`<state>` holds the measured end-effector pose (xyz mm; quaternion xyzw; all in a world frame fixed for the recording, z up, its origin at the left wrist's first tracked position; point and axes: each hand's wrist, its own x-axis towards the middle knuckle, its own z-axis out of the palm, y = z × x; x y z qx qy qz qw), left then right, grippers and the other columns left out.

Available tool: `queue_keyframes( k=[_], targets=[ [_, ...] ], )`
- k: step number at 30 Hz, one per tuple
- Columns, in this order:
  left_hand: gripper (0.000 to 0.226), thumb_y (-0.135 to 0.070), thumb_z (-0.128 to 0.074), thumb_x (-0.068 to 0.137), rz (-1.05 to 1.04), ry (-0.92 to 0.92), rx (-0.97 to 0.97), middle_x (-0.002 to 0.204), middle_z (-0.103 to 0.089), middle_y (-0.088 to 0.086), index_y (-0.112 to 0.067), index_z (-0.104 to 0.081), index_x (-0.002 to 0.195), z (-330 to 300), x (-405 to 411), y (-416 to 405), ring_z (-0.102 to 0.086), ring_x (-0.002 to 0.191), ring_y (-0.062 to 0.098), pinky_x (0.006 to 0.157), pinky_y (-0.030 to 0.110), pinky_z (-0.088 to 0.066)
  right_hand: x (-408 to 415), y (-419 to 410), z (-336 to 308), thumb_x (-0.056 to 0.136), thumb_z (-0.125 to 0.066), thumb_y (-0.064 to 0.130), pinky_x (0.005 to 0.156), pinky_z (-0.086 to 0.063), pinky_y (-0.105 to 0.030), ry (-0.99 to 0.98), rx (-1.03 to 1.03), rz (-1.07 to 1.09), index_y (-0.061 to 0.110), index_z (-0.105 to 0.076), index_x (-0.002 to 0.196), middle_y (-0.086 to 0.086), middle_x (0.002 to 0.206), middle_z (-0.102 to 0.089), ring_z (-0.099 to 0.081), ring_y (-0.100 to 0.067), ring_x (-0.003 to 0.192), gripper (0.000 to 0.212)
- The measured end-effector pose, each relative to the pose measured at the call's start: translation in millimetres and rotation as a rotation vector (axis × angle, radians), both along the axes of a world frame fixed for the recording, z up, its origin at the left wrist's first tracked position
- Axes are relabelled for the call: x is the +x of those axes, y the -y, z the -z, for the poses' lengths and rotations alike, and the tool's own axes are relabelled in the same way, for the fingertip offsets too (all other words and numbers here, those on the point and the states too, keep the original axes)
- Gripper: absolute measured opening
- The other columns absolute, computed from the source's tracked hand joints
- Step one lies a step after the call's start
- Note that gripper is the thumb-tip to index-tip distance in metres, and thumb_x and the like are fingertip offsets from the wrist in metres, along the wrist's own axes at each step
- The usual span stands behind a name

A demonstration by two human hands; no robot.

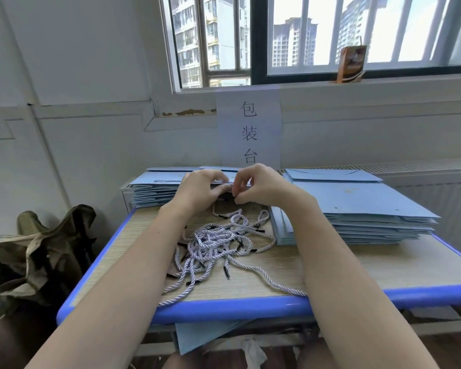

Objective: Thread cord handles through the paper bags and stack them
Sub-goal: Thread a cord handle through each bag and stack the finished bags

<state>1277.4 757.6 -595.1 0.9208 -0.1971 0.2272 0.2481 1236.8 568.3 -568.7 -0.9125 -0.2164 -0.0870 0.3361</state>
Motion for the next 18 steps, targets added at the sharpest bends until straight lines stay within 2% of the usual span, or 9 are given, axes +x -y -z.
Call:
queue_keyframes(
  k=[3,7,10,13,18],
  targets=[
    [0.028,-0.041,-0.077,0.081,0.000,-0.083,0.015,0.115,-0.070,-0.007,-0.033,-0.072,0.107,-1.6,-0.2,-3.8,-0.060,0.114,0.018,0.104,0.043,-0.043,-3.5,3.3,-0.2,0.072,-0.073,0.007,0.062,-0.047,-0.024,-0.205,-0.152,-0.070,0.028,-0.074,0.083,0.011,0.069,-0.064,-0.059,-0.005,0.061,0.024],
    [0.030,-0.024,-0.073,0.086,-0.061,-0.038,0.069,0.121,-0.068,-0.005,-0.032,-0.071,0.115,0.2,-2.1,-1.2,-0.057,0.118,0.019,0.107,0.039,-0.038,-5.7,2.8,2.3,0.074,-0.085,0.018,0.060,-0.047,-0.022,-0.251,-0.217,-0.102,0.025,-0.076,0.081,0.013,0.064,-0.064,-0.061,-0.001,0.058,0.013],
    [0.026,-0.027,-0.069,0.090,-0.061,-0.020,0.027,0.122,-0.069,-0.006,-0.034,-0.071,0.115,1.4,-0.6,-1.3,-0.058,0.119,0.020,0.108,0.042,-0.039,-6.7,2.2,1.4,0.078,-0.082,0.019,0.056,-0.044,-0.018,-0.208,-0.203,-0.085,0.024,-0.072,0.080,0.012,0.068,-0.067,-0.059,0.000,0.057,0.011],
    [0.022,-0.028,-0.067,0.092,-0.066,0.008,-0.048,0.118,-0.071,-0.004,-0.032,-0.073,0.113,0.9,-0.4,0.2,-0.061,0.114,0.022,0.103,0.043,-0.043,-3.7,-1.3,1.8,0.084,-0.074,0.015,0.063,-0.049,-0.026,-0.148,-0.020,-0.006,0.020,-0.066,0.081,-0.002,0.083,-0.075,-0.062,-0.014,0.067,0.010],
    [0.026,-0.025,-0.057,0.096,-0.142,0.157,-0.078,0.110,-0.074,-0.002,-0.034,-0.070,0.117,-3.5,-5.6,6.0,-0.064,0.106,0.028,0.086,0.040,-0.050,4.9,-2.3,5.2,0.090,-0.064,0.016,0.058,-0.043,-0.024,0.065,0.111,0.134,0.015,-0.062,0.091,-0.002,0.084,-0.065,-0.055,-0.014,0.071,0.002]
  ],
)
